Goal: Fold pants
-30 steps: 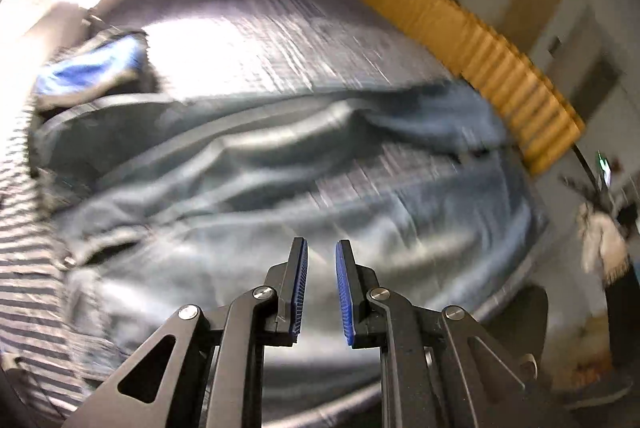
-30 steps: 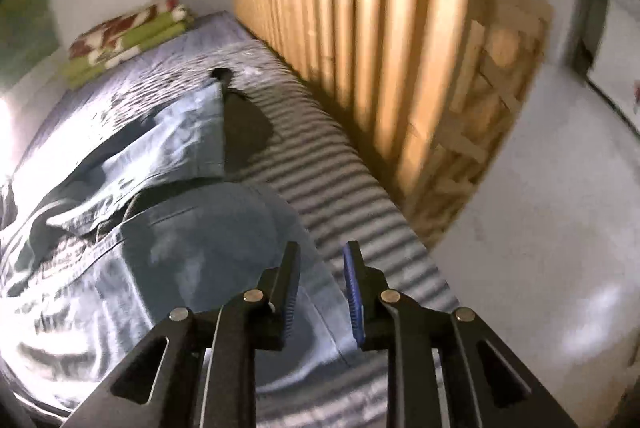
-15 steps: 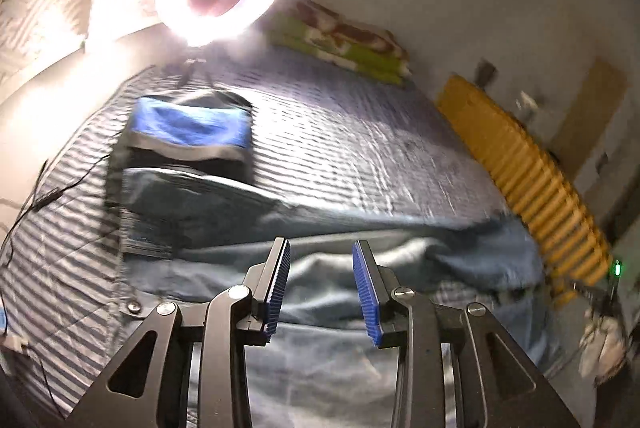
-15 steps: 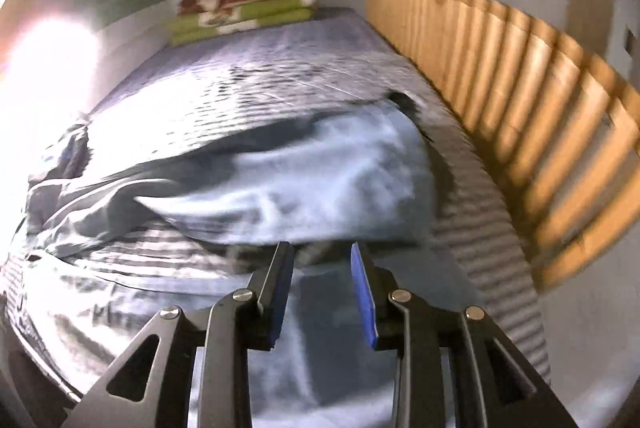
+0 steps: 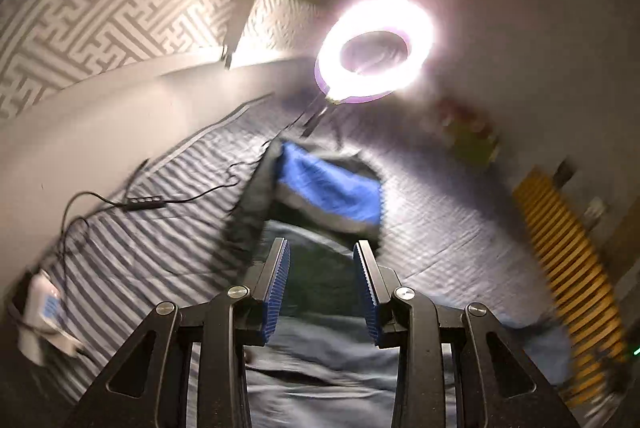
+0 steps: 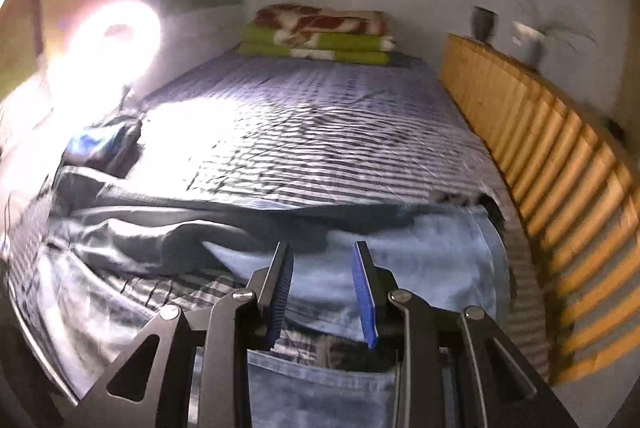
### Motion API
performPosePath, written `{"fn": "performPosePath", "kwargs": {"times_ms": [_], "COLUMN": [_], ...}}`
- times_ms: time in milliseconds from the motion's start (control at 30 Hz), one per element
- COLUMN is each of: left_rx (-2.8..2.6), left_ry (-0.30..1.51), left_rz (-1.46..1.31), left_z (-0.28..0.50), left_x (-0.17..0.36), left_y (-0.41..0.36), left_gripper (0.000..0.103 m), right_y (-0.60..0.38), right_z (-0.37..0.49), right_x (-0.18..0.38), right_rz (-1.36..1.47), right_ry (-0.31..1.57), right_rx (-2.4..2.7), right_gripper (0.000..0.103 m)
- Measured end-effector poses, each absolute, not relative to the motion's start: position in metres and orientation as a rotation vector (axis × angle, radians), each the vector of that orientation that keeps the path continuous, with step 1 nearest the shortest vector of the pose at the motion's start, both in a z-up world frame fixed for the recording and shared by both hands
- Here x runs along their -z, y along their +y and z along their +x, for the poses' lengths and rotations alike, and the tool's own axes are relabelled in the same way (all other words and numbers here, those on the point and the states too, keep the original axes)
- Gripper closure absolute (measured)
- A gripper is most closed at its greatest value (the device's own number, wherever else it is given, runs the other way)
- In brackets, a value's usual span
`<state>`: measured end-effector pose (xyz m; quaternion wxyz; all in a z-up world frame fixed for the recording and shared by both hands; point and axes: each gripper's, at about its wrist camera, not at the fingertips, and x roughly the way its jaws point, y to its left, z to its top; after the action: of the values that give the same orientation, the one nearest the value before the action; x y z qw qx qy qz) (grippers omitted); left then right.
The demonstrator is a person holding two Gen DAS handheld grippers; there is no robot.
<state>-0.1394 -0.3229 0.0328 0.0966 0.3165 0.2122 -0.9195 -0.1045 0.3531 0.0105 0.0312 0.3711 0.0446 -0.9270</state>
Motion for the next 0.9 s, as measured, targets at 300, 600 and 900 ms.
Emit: {"fn": "performPosePath", "kwargs": {"times_ms": [300,600,900], "left_rx": [2.748,2.761,2.738], "left_ry": [0.146,-0.362,-0.726], "left_rz": [1.328,1.509,1.574], "left_z": [-0.236,-0.290,-0.341], "left_x": [0.039,0.084,0.116], "left_y": [-0.312,-0.257,-0.220], "left_gripper": [0.067,0.059,0.042], "right_y": [0.292,0.224,0.220], "right_z": [-0.186,-0.259,-0.279], "right_x": [0.014,0.094,0.147], "right_rz": [1.324,1.342,1.381], "right_ry": [0.583,0.892,0.975], "right_rx": [2.583,2.317,2.155], "right_gripper": [0.076,0.066,0.058]}}
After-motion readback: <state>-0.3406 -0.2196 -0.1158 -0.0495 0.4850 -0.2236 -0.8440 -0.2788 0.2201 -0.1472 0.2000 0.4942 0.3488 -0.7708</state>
